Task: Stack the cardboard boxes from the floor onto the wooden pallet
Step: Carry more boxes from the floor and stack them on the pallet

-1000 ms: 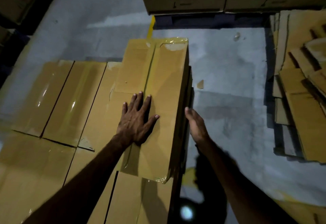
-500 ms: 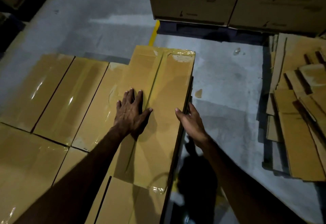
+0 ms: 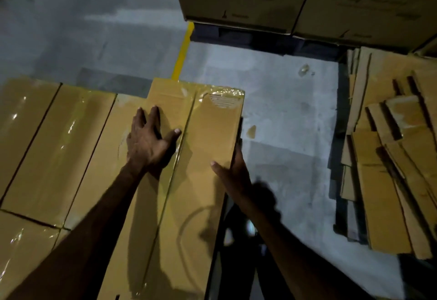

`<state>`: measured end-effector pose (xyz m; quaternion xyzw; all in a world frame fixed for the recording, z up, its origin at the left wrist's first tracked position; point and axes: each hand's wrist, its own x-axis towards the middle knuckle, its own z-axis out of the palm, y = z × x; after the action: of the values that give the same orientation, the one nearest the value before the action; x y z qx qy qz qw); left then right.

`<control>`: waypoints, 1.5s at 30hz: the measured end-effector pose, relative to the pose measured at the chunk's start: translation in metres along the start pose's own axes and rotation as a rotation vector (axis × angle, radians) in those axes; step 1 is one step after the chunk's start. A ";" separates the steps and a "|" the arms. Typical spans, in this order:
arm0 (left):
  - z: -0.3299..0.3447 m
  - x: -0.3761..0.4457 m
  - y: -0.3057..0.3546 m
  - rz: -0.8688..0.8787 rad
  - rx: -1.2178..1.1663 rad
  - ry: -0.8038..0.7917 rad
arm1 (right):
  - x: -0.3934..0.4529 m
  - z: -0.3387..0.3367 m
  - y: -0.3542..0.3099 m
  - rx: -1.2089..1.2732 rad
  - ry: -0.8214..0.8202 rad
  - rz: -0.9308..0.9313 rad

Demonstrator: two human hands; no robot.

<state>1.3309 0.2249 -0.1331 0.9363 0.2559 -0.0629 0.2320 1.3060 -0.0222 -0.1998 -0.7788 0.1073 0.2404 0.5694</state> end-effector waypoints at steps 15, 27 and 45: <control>0.004 0.046 0.021 -0.090 -0.020 0.001 | 0.061 0.001 -0.023 0.048 0.082 -0.022; -0.006 0.046 0.024 -0.056 -0.066 -0.048 | 0.071 0.004 -0.025 -0.041 0.158 -0.106; -0.010 0.047 0.031 -0.018 -0.079 -0.080 | 0.069 -0.001 -0.029 0.027 0.133 -0.035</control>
<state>1.3874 0.2276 -0.1227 0.9209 0.2571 -0.0921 0.2783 1.3783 -0.0063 -0.2099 -0.7869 0.1346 0.1770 0.5757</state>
